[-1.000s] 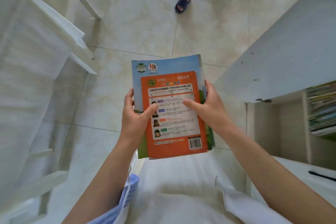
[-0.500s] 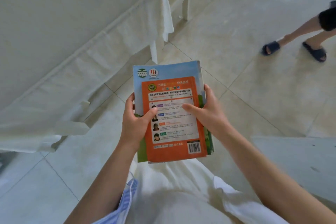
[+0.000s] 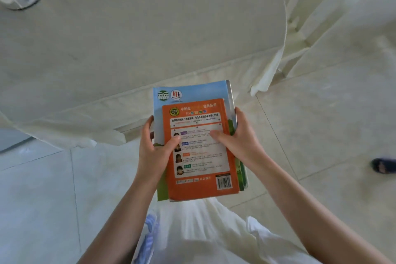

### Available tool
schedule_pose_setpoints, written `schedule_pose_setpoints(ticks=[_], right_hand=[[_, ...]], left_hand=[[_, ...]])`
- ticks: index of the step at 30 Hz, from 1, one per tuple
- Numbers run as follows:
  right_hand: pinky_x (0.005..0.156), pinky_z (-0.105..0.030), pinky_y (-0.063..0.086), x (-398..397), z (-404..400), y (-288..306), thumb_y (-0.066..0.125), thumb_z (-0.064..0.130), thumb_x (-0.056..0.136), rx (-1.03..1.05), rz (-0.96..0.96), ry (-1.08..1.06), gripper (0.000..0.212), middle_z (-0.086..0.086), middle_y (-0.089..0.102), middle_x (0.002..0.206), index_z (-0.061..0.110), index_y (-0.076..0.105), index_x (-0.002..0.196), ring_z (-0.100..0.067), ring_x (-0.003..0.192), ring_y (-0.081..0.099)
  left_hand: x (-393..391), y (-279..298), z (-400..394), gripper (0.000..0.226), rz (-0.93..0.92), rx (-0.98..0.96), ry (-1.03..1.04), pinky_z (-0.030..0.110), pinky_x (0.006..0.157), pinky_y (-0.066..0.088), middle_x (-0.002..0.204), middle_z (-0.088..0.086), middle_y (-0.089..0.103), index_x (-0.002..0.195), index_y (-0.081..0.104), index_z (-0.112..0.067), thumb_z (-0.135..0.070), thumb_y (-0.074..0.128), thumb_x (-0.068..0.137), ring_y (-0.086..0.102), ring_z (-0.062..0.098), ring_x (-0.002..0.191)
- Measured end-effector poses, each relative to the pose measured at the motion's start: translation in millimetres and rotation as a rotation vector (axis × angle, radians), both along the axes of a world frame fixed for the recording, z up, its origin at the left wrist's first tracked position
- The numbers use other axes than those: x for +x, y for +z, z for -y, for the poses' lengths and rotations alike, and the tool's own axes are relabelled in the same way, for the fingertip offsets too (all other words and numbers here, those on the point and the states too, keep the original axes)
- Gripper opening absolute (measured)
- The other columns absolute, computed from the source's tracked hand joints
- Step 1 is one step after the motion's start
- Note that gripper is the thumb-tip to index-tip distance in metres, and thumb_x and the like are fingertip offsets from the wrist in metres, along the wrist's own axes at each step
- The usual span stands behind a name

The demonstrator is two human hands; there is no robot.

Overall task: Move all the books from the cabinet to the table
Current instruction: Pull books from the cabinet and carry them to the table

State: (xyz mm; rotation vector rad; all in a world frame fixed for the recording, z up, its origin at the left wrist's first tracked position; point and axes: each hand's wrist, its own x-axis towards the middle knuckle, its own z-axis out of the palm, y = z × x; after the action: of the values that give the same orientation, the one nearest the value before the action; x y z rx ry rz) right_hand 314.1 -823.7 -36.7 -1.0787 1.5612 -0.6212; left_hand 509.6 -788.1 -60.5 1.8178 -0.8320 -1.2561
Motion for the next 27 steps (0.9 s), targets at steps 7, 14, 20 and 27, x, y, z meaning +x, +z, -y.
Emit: schedule_pose_setpoints(ticks=[7,14,20,27], right_hand=[[0.065,-0.029,0.06,57.5,88.0,-8.9,0.074,0.021,0.079,-0.037,-0.053,0.16,0.047,0.009,0.065,0.104,0.027,0.042,0.113,-0.009,0.088,0.068],[0.083,-0.043,0.057,126.9,173.3,-6.1,0.066,0.041,0.08,-0.156,-0.154,0.244,0.063,0.009,0.058,0.118,0.024,0.032,0.13,-0.014,0.108,0.06],[0.084,-0.022,0.035,164.8,238.7,-7.3,0.05,0.041,0.094,-0.339,-0.328,0.393,0.086,0.002,0.039,0.133,0.036,-0.016,0.148,-0.004,0.109,0.036],[0.081,-0.021,0.035,186.8,327.9,-12.5,0.051,0.041,0.094,-0.373,-0.321,0.497,0.078,0.002,0.033,0.133,0.045,-0.007,0.148,-0.003,0.104,0.036]], left_hand=[[53.9,-3.9,64.6,0.067,-0.014,0.03,0.132,0.024,0.052,0.056,0.096,-0.013,0.067,0.137,0.038,-0.034,-0.024,0.075,0.082,0.073,0.007,0.07],[116.6,9.9,149.6,0.068,-0.005,-0.108,0.09,0.026,0.057,0.059,0.104,-0.008,0.069,0.141,0.032,-0.033,-0.019,0.071,0.086,0.074,0.01,0.078],[152.3,3.9,219.2,0.079,-0.016,-0.156,0.089,0.046,0.073,0.061,0.121,-0.006,0.062,0.141,0.023,-0.056,-0.027,0.07,0.085,0.069,0.017,0.101],[175.0,-18.4,298.9,0.083,0.032,-0.107,0.132,0.046,0.072,0.061,0.125,0.001,0.058,0.136,0.03,-0.062,-0.056,0.071,0.065,0.068,0.021,0.102]])
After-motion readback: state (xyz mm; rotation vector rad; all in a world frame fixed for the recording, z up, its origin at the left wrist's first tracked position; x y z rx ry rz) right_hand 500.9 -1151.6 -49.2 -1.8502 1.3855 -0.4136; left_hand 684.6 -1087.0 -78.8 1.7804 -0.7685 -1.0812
